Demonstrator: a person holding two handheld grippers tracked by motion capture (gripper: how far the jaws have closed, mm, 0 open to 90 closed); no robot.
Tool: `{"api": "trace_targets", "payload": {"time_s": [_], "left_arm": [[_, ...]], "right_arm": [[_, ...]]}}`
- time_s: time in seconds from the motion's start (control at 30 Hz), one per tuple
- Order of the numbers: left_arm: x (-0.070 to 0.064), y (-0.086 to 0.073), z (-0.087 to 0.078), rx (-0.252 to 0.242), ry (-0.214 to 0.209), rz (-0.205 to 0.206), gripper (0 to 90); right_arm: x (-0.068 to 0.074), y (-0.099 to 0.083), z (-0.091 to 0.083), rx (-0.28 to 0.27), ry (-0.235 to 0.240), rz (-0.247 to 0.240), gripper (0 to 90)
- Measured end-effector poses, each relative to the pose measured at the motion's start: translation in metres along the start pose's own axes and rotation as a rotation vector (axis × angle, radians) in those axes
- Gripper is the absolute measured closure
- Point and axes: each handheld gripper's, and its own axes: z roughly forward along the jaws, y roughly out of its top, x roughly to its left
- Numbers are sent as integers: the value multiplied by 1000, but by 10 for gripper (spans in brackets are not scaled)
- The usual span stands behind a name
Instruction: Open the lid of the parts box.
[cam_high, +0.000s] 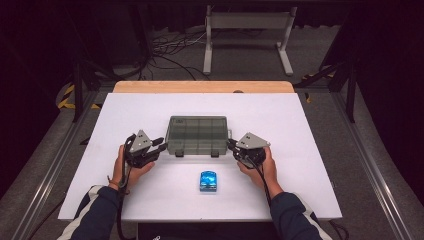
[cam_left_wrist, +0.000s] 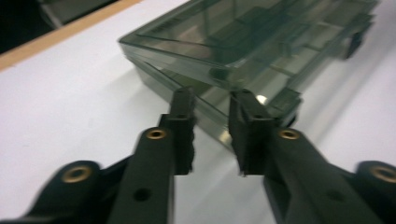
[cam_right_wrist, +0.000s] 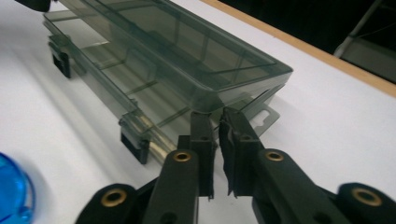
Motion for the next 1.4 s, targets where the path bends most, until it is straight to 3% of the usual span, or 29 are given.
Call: {"api": "trace_targets", "payload": {"time_s": [0.13,0.3,0.4,0.47,0.57,0.67,0.83,1.1,1.4], "left_arm": [[1,7,2,-17,58,11,614],[3,21,1,-36,110,42,576],[5,26,1,-35,118,72,574],[8,30,1,-38,118,71,583],[13,38,1,-43,127,91,616],[21,47,0,-55,134,98,632],[27,58,4,-41,136,120,649],[38,67,10,-68,116,79,686],[45,73,25,-73,101,18,679]], "right_arm": [[0,3,1,-17,-55,-31,664],[-3,18,0,-22,-60,-40,673],[-7,27,1,-22,-60,-28,664],[-10,31,1,-22,-81,-34,656],[-18,39,0,-33,-83,-15,671],[-22,48,2,-26,-91,-40,677],[-34,61,7,-27,-90,-22,682],[-41,72,13,-53,-102,-13,730],[-51,76,20,-75,-112,47,710]]}}
